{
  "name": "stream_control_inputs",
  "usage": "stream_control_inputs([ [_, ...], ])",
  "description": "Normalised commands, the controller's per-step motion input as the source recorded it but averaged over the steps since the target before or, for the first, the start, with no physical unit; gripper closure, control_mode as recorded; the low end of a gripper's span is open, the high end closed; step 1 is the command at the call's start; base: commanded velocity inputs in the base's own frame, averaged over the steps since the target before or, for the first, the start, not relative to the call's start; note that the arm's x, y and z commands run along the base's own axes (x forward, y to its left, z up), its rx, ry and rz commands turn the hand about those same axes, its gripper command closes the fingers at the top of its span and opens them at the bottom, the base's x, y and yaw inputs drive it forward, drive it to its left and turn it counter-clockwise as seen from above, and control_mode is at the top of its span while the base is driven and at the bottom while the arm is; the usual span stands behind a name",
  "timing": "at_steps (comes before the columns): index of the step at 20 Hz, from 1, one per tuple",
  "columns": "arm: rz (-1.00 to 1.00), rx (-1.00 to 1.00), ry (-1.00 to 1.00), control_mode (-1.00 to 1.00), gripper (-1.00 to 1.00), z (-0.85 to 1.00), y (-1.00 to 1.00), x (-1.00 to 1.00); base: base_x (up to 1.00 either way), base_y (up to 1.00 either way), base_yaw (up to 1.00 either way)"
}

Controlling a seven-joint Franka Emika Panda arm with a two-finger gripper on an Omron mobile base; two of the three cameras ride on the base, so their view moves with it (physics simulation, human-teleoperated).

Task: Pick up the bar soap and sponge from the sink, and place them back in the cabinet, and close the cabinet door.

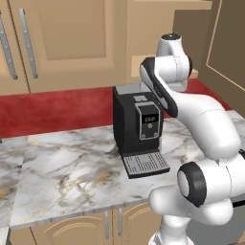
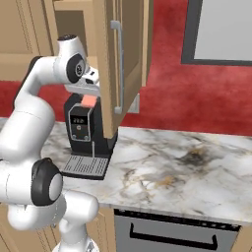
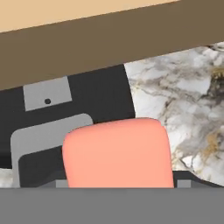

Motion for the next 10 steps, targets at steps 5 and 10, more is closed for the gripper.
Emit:
stream_control_inputs([
  [5, -0.02, 0.0, -0.12, -1.0, 1.0, 0.37, -0.01, 0.43, 0.0, 0.0, 0.0],
  [10, 0.0, 0.0, -0.12, -1.0, 1.0, 0.32, -0.07, 0.24, 0.0, 0.0, 0.0],
])
